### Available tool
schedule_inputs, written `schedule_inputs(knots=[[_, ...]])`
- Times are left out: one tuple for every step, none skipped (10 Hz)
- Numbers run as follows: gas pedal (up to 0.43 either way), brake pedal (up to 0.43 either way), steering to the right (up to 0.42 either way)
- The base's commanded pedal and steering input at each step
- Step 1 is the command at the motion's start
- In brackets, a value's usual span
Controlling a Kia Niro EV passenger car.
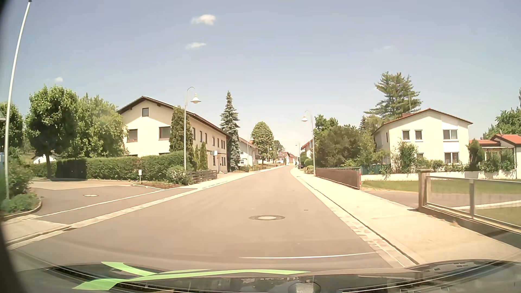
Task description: Follow the waypoints while adhering to traffic rules and regulations
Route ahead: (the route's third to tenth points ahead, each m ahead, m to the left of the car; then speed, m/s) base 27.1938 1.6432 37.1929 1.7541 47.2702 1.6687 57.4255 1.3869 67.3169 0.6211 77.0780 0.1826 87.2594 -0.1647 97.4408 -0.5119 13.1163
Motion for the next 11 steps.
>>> schedule_inputs(knots=[[0.189,0.0,-0.001],[0.177,0.0,-0.002],[0.177,0.0,-0.002],[0.177,0.0,-0.001],[0.177,0.0,-0.001],[0.177,0.0,-0.001],[0.189,0.0,-0.001],[0.189,0.0,-0.001],[0.189,0.0,-0.002],[0.189,0.0,-0.001],[0.189,0.0,-0.001]])
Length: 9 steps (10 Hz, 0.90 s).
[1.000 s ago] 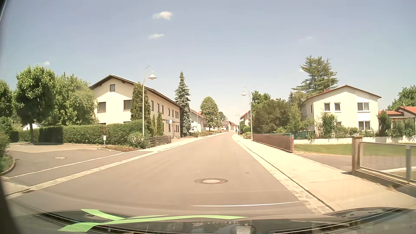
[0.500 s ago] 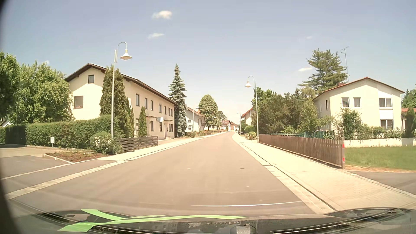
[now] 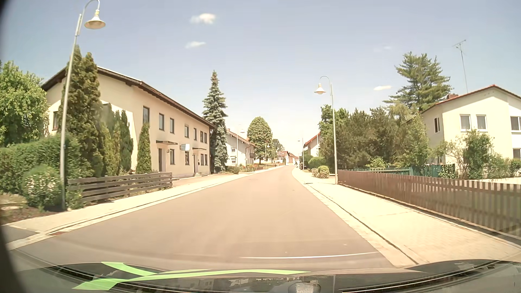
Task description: Follow the waypoints while adhering to traffic rules and regulations
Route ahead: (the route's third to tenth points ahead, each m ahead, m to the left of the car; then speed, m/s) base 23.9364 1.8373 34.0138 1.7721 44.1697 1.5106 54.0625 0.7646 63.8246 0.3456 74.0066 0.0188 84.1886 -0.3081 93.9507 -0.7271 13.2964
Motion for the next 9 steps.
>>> schedule_inputs(knots=[[0.169,0.0,-0.001],[0.138,0.0,-0.002],[0.138,0.0,-0.002],[0.138,0.0,-0.002],[0.15,0.0,-0.002],[0.15,0.0,-0.001],[0.15,0.0,-0.001],[0.15,0.0,-0.001],[0.157,0.0,-0.001]])
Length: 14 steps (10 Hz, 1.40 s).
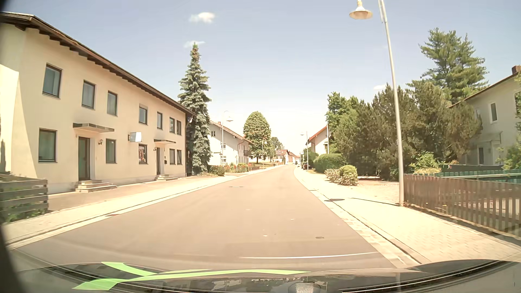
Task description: Follow the waypoints while adhering to traffic rules and regulations
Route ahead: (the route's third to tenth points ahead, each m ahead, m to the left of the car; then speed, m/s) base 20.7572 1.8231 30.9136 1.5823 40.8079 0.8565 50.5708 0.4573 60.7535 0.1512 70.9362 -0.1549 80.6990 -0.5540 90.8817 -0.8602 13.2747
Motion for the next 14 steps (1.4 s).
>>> schedule_inputs(knots=[[0.169,0.0,0.0],[0.169,0.0,0.0],[0.169,0.0,0.0],[0.169,0.0,0.0],[0.169,0.0,0.0],[0.169,0.0,0.001],[0.169,0.0,0.0],[0.169,0.0,0.001],[0.169,0.0,0.001],[0.169,0.0,0.0],[0.169,0.0,0.001],[0.169,0.0,0.0],[0.169,0.0,0.0],[0.169,0.0,0.0]])
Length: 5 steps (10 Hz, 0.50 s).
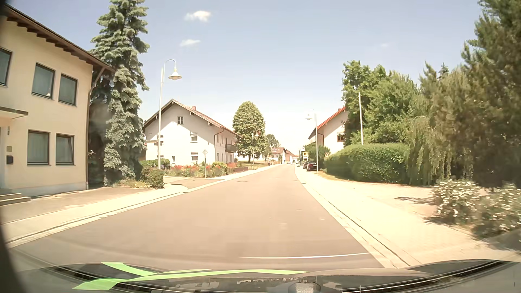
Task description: Follow the waypoints while adhering to traffic rules and regulations
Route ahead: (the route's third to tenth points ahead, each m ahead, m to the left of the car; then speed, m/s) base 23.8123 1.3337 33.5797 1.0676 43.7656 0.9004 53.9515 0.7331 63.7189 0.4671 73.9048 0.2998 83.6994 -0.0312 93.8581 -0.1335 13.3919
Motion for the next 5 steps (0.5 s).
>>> schedule_inputs(knots=[[0.169,0.0,0.001],[0.169,0.0,0.001],[0.169,0.0,0.001],[0.157,0.0,0.003],[0.157,0.0,0.003]])
